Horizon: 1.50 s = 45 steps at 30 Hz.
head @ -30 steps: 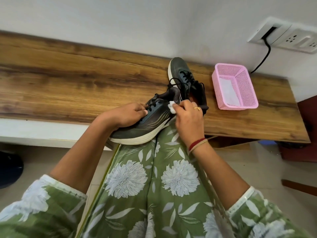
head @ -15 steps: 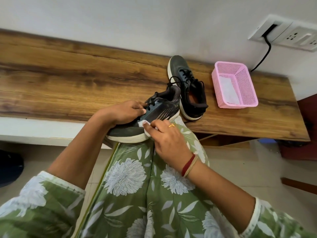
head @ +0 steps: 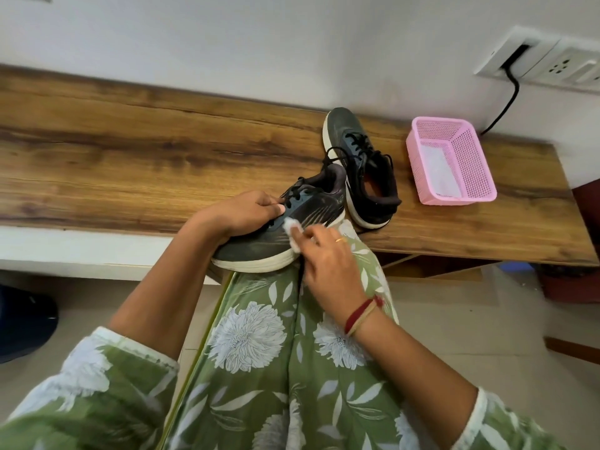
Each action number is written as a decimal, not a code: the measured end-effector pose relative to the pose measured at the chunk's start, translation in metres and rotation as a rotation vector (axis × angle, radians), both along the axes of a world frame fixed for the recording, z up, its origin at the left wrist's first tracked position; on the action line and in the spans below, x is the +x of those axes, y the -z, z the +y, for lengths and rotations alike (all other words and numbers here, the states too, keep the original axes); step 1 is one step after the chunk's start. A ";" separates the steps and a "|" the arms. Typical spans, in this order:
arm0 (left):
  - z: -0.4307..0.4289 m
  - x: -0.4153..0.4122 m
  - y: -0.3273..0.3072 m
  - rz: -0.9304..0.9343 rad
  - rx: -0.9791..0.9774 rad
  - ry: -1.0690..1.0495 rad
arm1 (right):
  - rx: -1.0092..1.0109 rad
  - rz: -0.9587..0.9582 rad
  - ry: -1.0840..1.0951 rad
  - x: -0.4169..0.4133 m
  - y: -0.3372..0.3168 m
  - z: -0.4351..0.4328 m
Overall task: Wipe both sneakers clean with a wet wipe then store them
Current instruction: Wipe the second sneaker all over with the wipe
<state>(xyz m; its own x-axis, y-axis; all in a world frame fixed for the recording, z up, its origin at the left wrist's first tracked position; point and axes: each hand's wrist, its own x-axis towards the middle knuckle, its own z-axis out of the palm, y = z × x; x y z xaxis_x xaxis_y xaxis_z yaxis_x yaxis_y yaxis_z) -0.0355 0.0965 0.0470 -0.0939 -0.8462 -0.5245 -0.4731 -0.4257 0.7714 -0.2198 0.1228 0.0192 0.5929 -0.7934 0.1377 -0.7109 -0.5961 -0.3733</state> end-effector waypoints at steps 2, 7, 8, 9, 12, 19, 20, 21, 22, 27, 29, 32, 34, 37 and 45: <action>0.003 0.001 -0.002 0.050 -0.002 -0.045 | -0.023 0.043 -0.146 -0.001 -0.003 0.014; 0.009 0.000 -0.004 -0.166 -0.143 0.066 | 0.022 0.022 0.113 -0.014 -0.001 -0.023; 0.007 0.000 -0.007 -0.212 -0.156 0.137 | 0.061 0.006 0.098 -0.010 0.000 -0.019; 0.006 0.001 -0.010 -0.230 -0.148 0.199 | 0.092 -0.011 0.057 -0.005 -0.001 -0.009; 0.003 0.007 -0.013 -0.224 -0.133 0.279 | 0.067 0.004 -0.061 -0.001 0.000 0.015; 0.002 0.010 -0.009 -0.099 -0.117 0.170 | -0.067 0.051 -0.025 0.001 0.001 0.003; 0.002 0.011 -0.009 -0.079 -0.109 0.167 | -0.100 0.077 -0.094 0.000 0.000 0.007; 0.002 0.011 -0.009 -0.065 -0.103 0.170 | -0.142 0.117 -0.129 -0.003 -0.002 0.004; 0.002 0.011 -0.008 -0.066 -0.100 0.174 | -0.178 0.158 -0.112 -0.007 -0.003 -0.006; -0.002 0.009 -0.008 -0.079 -0.085 0.166 | -0.128 0.151 -0.005 -0.001 -0.001 -0.011; -0.001 0.010 -0.009 -0.068 -0.082 0.168 | -0.123 0.158 -0.116 -0.002 -0.002 0.001; -0.001 0.010 -0.006 -0.052 -0.094 0.167 | -0.125 0.192 0.001 -0.008 -0.004 -0.015; -0.001 0.011 -0.006 -0.041 -0.089 0.162 | -0.086 0.144 0.008 -0.003 -0.003 -0.012; -0.001 0.014 -0.004 0.024 -0.074 0.138 | -0.042 0.015 -0.263 0.000 -0.006 0.011; 0.001 0.016 -0.002 0.081 -0.067 0.123 | 0.085 -0.326 0.208 -0.006 -0.007 -0.042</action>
